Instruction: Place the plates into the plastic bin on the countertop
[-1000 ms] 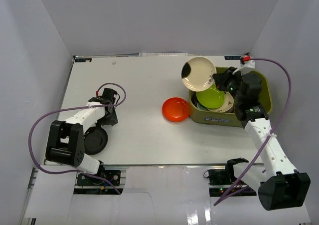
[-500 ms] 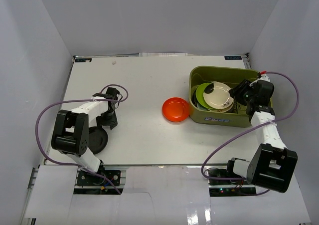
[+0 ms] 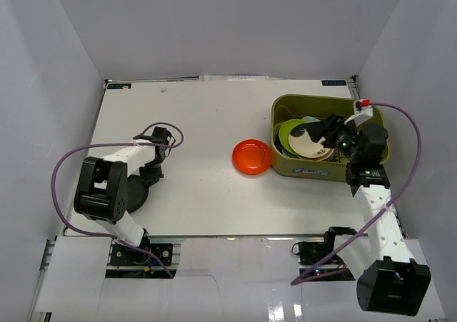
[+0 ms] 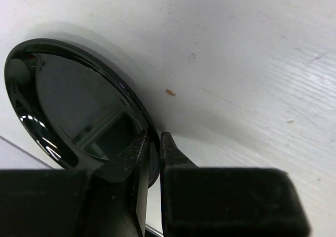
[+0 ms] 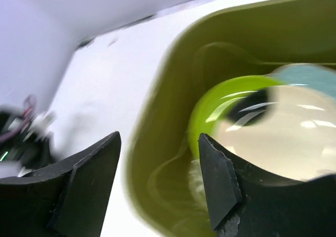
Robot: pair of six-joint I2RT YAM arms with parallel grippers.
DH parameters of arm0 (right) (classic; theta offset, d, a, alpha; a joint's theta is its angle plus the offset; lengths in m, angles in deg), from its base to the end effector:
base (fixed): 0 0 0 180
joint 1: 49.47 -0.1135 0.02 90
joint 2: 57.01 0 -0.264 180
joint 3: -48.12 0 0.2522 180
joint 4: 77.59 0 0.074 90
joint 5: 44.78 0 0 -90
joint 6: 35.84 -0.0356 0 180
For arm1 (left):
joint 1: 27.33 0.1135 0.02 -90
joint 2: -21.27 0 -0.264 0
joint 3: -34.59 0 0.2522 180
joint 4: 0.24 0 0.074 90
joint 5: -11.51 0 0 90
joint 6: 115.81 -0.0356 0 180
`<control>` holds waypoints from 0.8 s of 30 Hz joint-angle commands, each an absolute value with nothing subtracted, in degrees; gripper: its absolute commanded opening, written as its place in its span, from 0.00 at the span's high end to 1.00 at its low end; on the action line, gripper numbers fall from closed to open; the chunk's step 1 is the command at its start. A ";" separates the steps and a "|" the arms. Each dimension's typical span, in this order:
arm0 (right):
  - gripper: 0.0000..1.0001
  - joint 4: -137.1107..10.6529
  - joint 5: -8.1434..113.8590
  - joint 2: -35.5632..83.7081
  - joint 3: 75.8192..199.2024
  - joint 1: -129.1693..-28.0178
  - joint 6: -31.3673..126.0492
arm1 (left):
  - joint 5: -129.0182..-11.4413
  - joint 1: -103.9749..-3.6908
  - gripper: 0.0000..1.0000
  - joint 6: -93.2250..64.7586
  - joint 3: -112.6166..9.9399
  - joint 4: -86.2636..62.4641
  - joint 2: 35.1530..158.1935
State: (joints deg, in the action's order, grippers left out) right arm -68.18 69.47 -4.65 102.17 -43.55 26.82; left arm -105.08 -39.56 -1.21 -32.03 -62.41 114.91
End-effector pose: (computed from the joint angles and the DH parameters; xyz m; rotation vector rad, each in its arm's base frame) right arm 0.2167 -0.0078 0.3157 0.1814 1.7254 0.6368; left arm 0.2603 -0.0401 0.1566 -0.3186 2.8947 0.6464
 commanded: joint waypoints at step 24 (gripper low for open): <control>0.12 -71.91 75.31 3.73 109.34 -64.41 24.71 | -119.10 -90.70 1.00 -12.33 -59.76 -50.97 106.97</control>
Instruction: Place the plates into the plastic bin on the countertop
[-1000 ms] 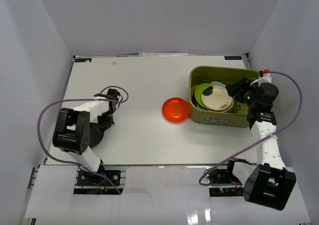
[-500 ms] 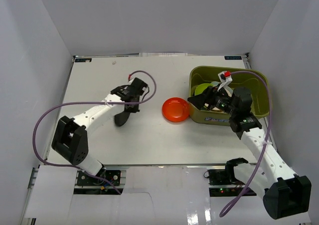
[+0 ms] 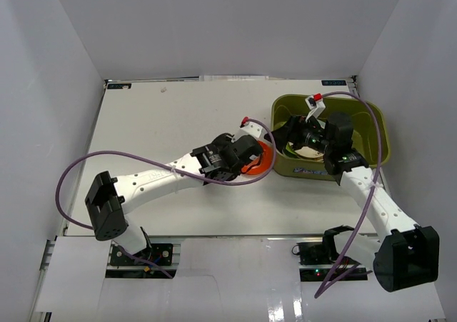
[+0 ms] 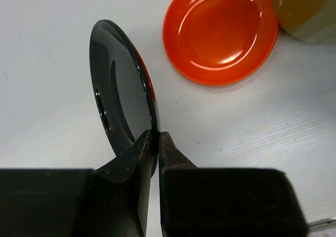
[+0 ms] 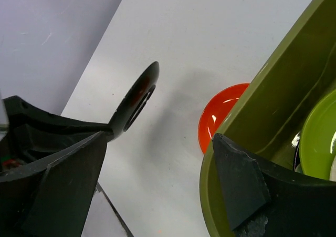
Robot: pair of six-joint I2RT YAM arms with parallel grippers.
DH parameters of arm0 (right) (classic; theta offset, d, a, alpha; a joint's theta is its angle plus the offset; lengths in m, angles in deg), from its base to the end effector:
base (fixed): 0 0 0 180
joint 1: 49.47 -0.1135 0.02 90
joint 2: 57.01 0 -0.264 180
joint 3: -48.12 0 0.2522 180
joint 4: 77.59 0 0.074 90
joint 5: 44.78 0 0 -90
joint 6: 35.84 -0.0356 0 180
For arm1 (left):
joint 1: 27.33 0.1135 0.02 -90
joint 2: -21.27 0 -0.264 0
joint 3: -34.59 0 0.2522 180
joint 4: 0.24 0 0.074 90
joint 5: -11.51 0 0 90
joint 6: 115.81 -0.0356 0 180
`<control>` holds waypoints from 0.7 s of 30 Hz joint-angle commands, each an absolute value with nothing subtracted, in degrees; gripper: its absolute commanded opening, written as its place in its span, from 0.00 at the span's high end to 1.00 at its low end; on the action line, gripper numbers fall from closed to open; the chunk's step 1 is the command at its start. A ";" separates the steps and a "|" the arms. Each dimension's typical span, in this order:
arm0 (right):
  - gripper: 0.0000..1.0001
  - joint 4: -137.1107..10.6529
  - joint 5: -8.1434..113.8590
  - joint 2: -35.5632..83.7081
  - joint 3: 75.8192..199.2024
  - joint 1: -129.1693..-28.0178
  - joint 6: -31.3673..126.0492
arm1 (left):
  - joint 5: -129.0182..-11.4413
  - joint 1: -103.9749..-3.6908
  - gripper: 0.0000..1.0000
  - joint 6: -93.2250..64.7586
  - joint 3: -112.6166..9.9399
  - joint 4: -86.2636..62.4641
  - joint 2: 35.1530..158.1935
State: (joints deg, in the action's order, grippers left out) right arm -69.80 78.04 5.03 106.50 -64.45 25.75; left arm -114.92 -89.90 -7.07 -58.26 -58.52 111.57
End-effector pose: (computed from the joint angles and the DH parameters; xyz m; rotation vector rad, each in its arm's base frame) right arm 0.2363 0.0832 0.3100 -0.2212 1.8475 1.0419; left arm 0.1713 -0.2842 0.3039 0.6389 2.2102 0.1117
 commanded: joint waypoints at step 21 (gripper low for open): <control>0.92 -50.38 16.83 -23.69 125.77 -52.28 38.77 | -102.15 -98.61 1.00 -38.11 -113.97 -26.31 148.60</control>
